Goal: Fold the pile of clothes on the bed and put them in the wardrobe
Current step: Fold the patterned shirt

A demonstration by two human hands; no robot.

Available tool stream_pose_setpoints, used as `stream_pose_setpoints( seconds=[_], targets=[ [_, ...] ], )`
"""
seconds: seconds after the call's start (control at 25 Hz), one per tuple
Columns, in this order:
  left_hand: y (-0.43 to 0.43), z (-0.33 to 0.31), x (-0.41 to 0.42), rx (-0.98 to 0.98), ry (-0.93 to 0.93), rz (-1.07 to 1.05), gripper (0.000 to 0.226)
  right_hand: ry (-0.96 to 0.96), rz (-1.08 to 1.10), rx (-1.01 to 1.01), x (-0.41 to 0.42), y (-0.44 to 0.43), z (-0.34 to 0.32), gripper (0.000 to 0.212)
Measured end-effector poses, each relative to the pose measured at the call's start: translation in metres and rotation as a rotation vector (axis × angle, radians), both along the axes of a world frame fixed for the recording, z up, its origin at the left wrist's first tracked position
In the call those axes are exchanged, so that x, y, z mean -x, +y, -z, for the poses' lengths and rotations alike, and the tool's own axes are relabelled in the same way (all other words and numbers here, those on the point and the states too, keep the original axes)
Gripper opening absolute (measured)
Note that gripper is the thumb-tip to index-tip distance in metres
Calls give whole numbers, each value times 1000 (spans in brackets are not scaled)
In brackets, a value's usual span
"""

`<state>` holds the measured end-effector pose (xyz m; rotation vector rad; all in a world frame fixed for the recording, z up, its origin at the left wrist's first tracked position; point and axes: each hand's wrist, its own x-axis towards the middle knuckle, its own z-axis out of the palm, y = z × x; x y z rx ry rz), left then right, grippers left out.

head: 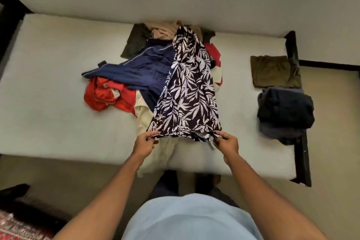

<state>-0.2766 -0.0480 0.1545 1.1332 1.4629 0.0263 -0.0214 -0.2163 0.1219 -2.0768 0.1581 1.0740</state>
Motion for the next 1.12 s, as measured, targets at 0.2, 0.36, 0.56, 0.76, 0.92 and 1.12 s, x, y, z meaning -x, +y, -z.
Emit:
stream_pose_setpoints(
  seconds=[0.2,0.36,0.56,0.76,0.92,1.12],
  targets=[
    [-6,-22,-20,49,-137,-516,16,-11,-31,-120,0,-9,-38,37],
    [-5,-36,-47,-231,-115,-324,55,26,99,-283,1,17,-62,19],
    [-18,-57,-85,-421,-167,-39,65,-345,-133,-355,25,70,-79,55],
    [-32,-61,-103,-365,-247,-40,66,-397,-420,-486,59,89,-93,61],
    [-23,-62,-92,-287,-313,45,63,-267,-501,-492,52,89,-100,67],
    [-13,-76,-96,-321,-324,298,69,-282,-648,-487,31,78,-114,72]
  ],
)
